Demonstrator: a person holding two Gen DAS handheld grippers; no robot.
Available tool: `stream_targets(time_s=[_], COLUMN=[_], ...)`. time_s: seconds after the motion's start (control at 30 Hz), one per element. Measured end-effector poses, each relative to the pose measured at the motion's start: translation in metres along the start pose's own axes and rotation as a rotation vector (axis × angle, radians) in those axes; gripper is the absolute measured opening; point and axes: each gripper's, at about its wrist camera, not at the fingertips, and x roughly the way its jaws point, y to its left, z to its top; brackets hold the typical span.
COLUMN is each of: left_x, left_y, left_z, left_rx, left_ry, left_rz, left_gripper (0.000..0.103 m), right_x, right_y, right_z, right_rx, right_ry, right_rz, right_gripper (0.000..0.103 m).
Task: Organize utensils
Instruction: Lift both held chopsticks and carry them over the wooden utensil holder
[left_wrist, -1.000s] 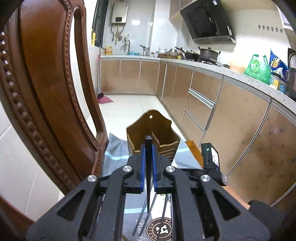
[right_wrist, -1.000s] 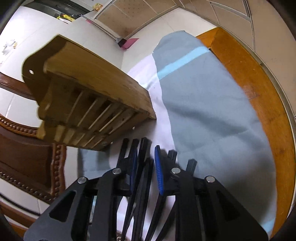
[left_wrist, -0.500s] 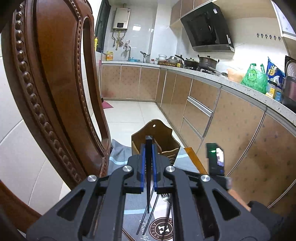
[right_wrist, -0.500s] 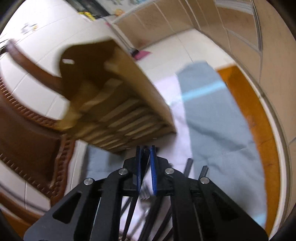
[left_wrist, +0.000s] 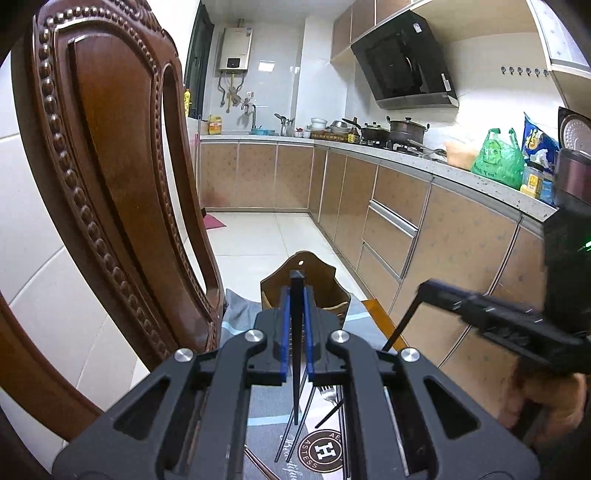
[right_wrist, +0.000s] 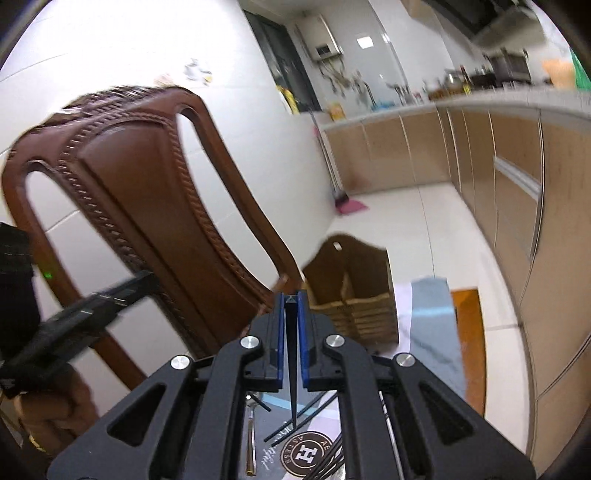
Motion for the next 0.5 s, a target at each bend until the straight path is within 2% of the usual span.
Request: stream_targets(time_s=[0.3, 0.5], left_x=[-0.012, -0.007], left_y=[-0.015, -0.019], left_z=[0.004, 0.002], left_rx=[0.029, 0.045], left_ry=[0.001, 0.016], left_rz=[-0.001, -0.008], left_gripper=[0.006, 0.006], right_x=[-0.072, -0.073], right_y=[0.03, 0.02], right_z=[0.021, 0.018], right_rx=[-0.132, -0.133], right_ry=[-0.118, -0.112], right_rz=[-0.081, -0.104], right_gripper=[0.007, 0.007])
